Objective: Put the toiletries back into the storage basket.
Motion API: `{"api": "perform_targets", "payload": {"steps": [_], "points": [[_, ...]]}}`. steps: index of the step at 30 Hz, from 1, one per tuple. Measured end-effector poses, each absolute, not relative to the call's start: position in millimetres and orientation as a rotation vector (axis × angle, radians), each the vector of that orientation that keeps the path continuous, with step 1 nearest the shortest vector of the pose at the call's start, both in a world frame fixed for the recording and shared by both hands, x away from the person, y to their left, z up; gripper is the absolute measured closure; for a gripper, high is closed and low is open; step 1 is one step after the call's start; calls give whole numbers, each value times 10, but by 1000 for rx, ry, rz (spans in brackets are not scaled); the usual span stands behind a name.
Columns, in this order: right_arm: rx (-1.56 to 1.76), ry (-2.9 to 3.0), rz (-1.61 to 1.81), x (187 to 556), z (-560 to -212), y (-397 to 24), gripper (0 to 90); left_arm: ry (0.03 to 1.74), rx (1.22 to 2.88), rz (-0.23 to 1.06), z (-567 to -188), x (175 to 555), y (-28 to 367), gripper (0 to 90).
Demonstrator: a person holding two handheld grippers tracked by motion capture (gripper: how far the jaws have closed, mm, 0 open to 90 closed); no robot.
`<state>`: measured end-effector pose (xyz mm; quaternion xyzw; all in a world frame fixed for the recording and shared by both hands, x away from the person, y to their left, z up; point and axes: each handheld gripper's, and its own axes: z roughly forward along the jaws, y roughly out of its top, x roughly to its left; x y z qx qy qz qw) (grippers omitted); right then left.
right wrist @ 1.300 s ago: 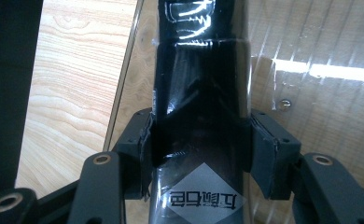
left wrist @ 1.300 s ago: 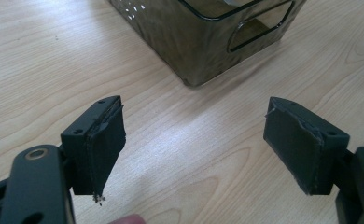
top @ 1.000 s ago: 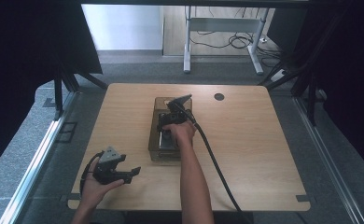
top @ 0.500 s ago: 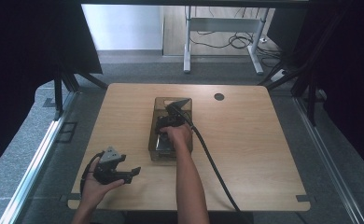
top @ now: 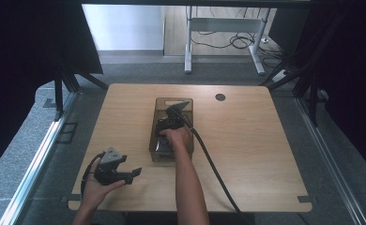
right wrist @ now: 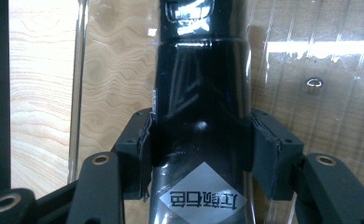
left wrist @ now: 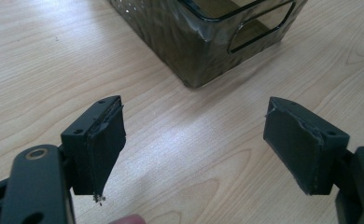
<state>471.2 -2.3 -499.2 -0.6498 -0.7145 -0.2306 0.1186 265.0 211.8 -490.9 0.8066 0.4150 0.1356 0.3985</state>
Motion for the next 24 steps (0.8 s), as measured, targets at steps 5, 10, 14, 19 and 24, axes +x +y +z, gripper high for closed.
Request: {"api": "perform_targets", "payload": {"steps": [5, 10, 14, 19, 24], "points": [[-1934, -2072, -621, 4710, -4999, -11, 391, 1051, 2041, 342, -4912, 2651, 2120, 211], [-1936, -2094, -626, 4704, -4873, -43, 356, 1052, 2042, 342, -4912, 2651, 2120, 211], [-1915, -2151, -619, 4696, -4771, -70, 354, 1051, 2049, 342, -4917, 2653, 2109, 211], [-1872, -2255, -631, 4672, -4649, -117, 354, 1051, 2053, 342, -4921, 2658, 2105, 211], [-1798, -2318, -687, 4642, -4538, -194, 354, 1054, 2056, 347, -4925, 2659, 2104, 210]]}}
